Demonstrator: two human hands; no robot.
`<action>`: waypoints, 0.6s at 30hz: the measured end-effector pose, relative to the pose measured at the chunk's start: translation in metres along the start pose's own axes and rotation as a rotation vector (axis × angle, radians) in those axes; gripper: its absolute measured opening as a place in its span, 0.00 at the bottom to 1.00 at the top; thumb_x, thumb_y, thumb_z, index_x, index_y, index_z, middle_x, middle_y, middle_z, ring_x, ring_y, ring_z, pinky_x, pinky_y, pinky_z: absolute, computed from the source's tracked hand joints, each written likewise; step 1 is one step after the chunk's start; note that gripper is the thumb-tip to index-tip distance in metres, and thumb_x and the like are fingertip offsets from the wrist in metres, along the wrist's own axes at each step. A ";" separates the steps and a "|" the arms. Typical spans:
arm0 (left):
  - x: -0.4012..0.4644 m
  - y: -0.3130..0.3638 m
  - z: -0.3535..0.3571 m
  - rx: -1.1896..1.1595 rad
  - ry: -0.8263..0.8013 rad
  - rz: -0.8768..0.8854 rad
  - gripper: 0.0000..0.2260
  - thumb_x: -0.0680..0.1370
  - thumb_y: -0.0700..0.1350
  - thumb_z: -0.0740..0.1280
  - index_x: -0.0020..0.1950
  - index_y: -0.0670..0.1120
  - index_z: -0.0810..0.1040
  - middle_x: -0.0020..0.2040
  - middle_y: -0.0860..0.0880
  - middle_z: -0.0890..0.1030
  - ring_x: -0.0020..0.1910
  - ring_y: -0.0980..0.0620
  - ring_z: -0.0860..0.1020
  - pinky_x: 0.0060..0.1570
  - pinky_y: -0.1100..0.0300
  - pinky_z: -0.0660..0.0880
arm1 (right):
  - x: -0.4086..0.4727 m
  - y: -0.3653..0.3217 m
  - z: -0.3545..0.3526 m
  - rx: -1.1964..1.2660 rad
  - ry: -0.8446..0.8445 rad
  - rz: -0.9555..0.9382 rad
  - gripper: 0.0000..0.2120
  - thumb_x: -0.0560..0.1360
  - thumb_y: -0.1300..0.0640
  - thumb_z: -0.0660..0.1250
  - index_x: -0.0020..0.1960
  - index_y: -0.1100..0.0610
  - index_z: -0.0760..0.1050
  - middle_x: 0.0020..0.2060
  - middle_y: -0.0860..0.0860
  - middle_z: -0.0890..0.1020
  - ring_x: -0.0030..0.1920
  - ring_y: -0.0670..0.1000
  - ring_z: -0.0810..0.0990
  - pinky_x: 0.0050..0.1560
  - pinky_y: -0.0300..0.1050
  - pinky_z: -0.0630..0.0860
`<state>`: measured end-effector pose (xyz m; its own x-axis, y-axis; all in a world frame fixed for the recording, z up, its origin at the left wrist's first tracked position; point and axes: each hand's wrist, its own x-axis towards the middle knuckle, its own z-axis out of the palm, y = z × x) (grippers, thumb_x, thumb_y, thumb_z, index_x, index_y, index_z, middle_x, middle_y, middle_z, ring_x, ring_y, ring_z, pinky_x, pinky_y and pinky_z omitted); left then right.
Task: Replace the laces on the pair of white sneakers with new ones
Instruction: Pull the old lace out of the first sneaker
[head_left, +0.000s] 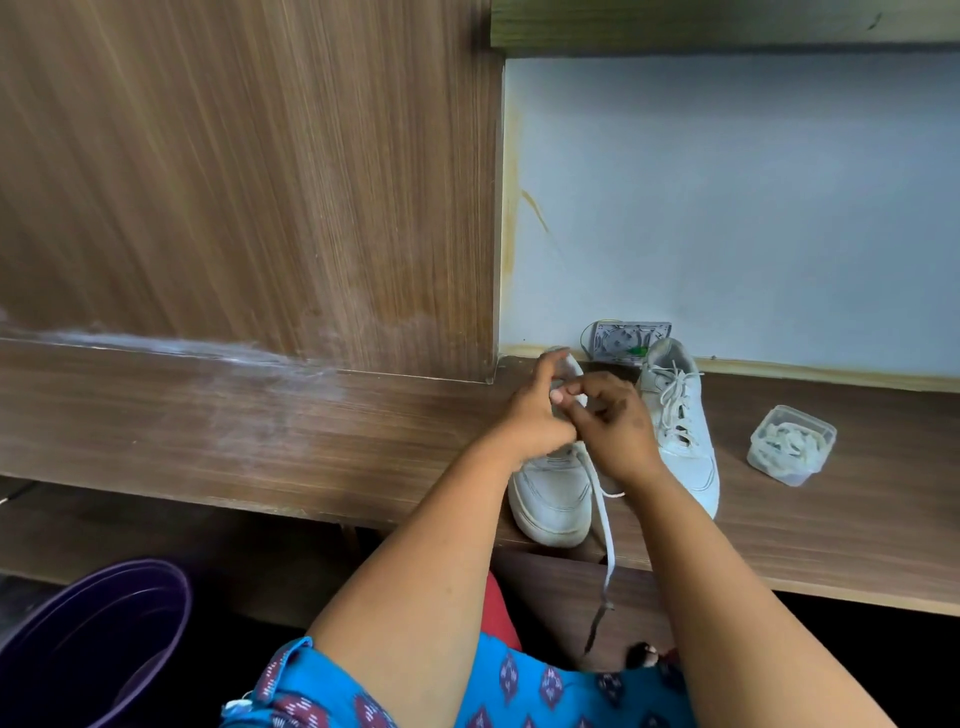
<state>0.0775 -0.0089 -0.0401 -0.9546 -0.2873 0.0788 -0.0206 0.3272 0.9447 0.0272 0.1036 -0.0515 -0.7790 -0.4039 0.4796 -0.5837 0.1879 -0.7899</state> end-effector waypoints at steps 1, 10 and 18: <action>-0.004 0.008 0.002 -0.203 -0.051 -0.033 0.24 0.74 0.32 0.65 0.69 0.47 0.69 0.53 0.50 0.77 0.48 0.56 0.77 0.48 0.65 0.75 | 0.001 -0.002 -0.001 0.071 0.006 0.018 0.04 0.73 0.48 0.71 0.40 0.45 0.81 0.43 0.44 0.81 0.52 0.52 0.78 0.51 0.50 0.75; -0.011 0.014 -0.053 0.216 0.832 -0.327 0.11 0.79 0.53 0.61 0.51 0.46 0.75 0.49 0.46 0.79 0.48 0.45 0.77 0.43 0.57 0.69 | -0.006 0.030 -0.007 -0.342 -0.305 0.046 0.16 0.79 0.65 0.59 0.60 0.53 0.80 0.54 0.56 0.72 0.51 0.50 0.74 0.54 0.33 0.65; -0.008 0.000 -0.004 0.947 -0.028 -0.012 0.22 0.66 0.61 0.74 0.56 0.55 0.78 0.65 0.53 0.64 0.66 0.47 0.59 0.68 0.43 0.57 | -0.004 0.020 -0.004 -0.334 -0.264 0.145 0.14 0.78 0.62 0.62 0.61 0.59 0.79 0.56 0.57 0.76 0.58 0.55 0.76 0.57 0.38 0.67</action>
<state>0.0866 -0.0105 -0.0398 -0.9592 -0.2782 0.0513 -0.2517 0.9221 0.2938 0.0180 0.1126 -0.0675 -0.7985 -0.5584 0.2247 -0.5482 0.5205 -0.6546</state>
